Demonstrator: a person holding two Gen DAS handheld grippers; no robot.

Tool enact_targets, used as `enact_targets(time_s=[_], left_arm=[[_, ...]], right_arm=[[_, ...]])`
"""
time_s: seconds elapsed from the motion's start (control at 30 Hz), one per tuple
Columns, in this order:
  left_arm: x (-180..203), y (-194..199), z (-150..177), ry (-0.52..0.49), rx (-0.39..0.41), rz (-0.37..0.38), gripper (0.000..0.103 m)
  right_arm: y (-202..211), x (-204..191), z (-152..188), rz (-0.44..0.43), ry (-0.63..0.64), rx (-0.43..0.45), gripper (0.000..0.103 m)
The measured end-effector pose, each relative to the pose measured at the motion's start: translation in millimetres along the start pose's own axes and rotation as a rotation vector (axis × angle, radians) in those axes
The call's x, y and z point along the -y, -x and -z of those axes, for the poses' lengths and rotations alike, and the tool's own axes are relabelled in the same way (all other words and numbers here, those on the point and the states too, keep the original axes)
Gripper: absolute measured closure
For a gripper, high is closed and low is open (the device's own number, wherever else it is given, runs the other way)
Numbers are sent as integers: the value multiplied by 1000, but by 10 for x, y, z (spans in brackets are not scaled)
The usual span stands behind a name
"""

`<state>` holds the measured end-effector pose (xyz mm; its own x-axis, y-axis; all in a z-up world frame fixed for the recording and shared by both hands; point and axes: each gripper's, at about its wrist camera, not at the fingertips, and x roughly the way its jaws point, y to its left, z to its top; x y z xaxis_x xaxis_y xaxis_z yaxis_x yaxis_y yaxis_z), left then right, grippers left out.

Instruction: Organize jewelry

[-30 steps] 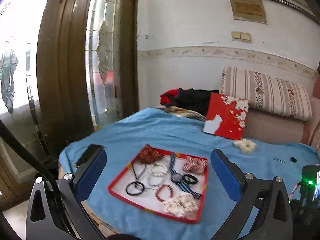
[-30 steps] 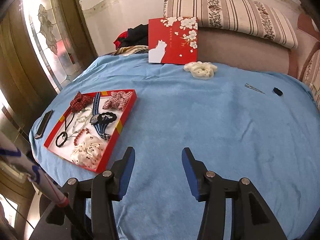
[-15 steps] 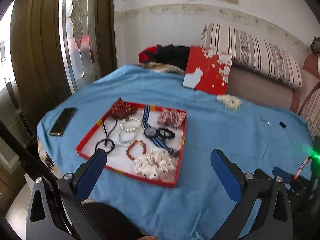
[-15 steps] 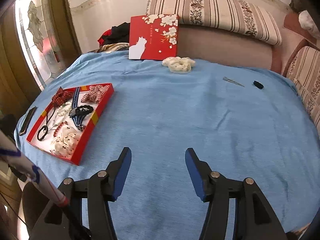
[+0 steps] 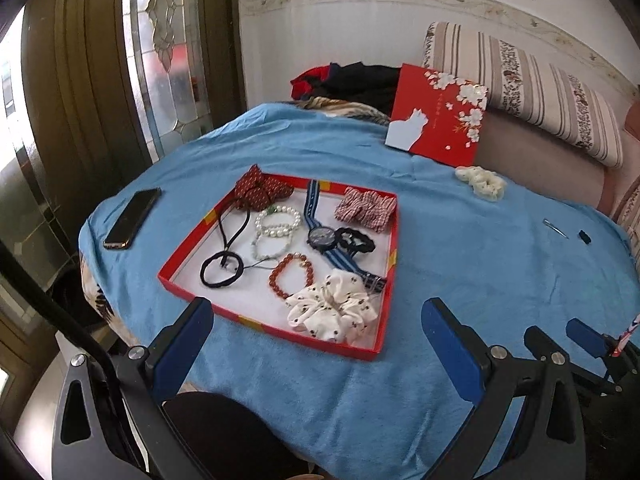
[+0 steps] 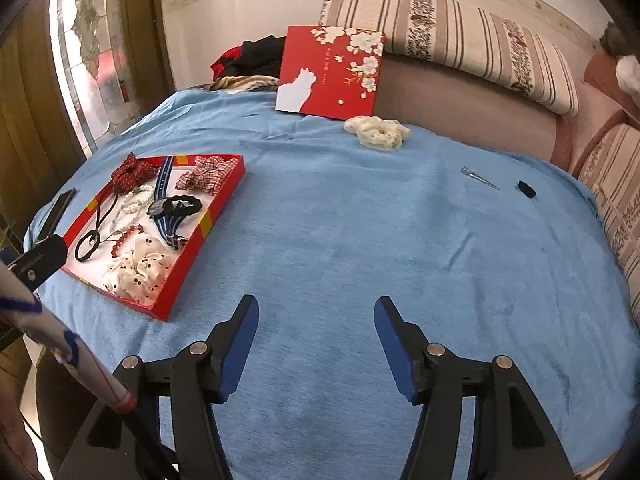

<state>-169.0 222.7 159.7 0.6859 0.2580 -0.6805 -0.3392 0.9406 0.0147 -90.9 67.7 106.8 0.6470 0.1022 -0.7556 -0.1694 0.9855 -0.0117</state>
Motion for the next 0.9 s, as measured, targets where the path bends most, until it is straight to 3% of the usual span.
enact_targets(time_s=[0.4, 0.9], left_arm=[[-227, -133, 10, 68, -55, 5, 0], [-420, -181, 24, 118, -58, 32, 0]], right_arm=[[-11, -316, -120, 9, 70, -5, 37], [-88, -740, -213, 16, 164, -26, 33]])
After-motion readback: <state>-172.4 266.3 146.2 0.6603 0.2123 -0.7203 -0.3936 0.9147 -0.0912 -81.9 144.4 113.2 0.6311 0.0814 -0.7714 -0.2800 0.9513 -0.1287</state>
